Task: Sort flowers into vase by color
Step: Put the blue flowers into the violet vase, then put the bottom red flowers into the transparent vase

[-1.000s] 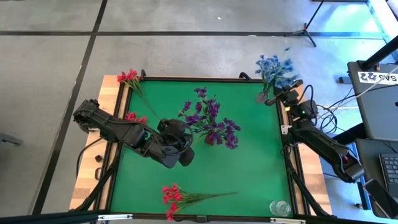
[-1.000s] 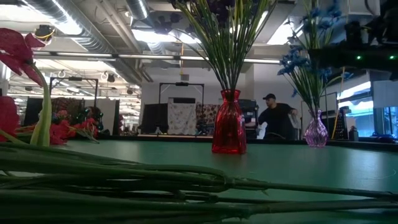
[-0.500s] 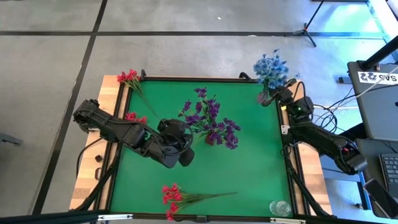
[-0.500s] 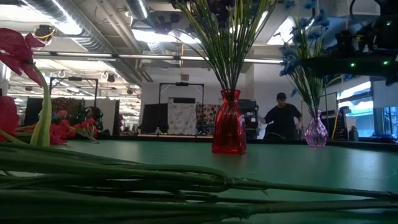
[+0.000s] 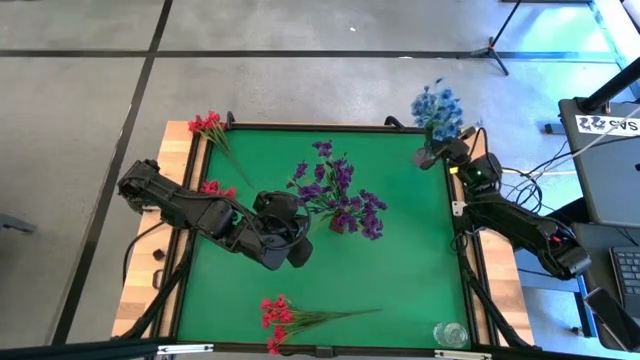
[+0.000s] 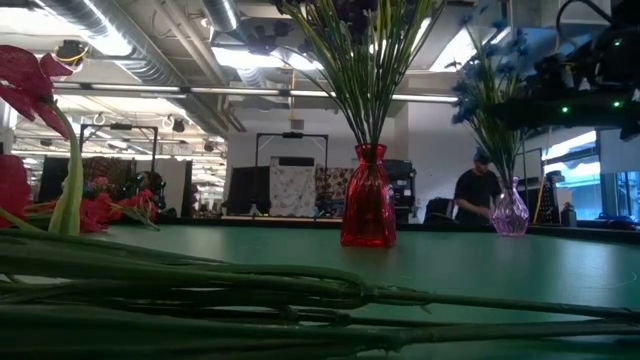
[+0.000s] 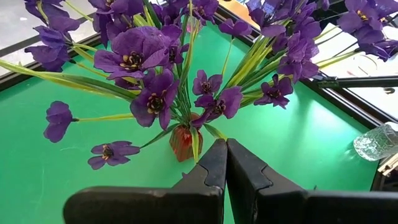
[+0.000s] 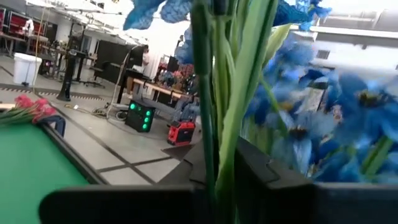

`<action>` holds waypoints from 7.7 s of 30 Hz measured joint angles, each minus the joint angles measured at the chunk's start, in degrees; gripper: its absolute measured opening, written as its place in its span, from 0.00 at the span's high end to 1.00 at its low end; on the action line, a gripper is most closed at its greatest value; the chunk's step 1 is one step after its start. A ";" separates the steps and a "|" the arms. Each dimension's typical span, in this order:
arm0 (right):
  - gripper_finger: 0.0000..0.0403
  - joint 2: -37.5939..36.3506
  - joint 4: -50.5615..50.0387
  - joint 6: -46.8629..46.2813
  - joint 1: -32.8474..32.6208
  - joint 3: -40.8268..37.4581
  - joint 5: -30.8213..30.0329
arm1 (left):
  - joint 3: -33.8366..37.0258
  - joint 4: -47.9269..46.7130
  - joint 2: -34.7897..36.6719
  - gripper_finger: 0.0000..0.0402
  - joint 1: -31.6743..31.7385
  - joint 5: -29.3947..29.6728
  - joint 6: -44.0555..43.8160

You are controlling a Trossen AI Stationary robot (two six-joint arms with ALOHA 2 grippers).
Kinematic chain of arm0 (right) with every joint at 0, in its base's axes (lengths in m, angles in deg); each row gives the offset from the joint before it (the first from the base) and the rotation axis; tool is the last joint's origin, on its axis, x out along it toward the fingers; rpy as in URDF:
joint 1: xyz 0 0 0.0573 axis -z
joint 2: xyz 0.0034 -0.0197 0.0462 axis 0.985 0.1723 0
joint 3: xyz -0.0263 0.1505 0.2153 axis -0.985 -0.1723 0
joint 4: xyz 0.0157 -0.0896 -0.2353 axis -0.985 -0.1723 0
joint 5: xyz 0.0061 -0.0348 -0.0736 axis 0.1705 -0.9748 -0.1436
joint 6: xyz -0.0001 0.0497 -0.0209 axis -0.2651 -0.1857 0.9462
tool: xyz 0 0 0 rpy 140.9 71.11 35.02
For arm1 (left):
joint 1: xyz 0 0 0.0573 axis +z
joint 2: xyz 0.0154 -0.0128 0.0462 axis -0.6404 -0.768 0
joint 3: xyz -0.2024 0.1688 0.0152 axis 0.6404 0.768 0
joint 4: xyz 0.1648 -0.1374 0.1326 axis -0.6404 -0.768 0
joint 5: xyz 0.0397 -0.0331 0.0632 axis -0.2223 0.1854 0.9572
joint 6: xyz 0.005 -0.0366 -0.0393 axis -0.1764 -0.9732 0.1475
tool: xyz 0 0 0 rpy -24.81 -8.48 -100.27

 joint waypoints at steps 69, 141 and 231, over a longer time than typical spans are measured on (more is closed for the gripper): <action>0.52 -5.90 -87.77 -13.45 -0.02 32.80 -9.70 | 0.00 4.28 0.00 0.99 -0.46 0.01 0.05; 0.40 -13.07 -109.37 -23.73 2.75 80.95 37.52 | 14.89 11.46 -5.84 0.99 -18.90 -33.56 -27.97; 0.40 66.63 -77.24 -48.48 -103.53 80.87 -23.21 | 18.47 -2.49 -5.79 0.99 -32.76 -15.38 -9.80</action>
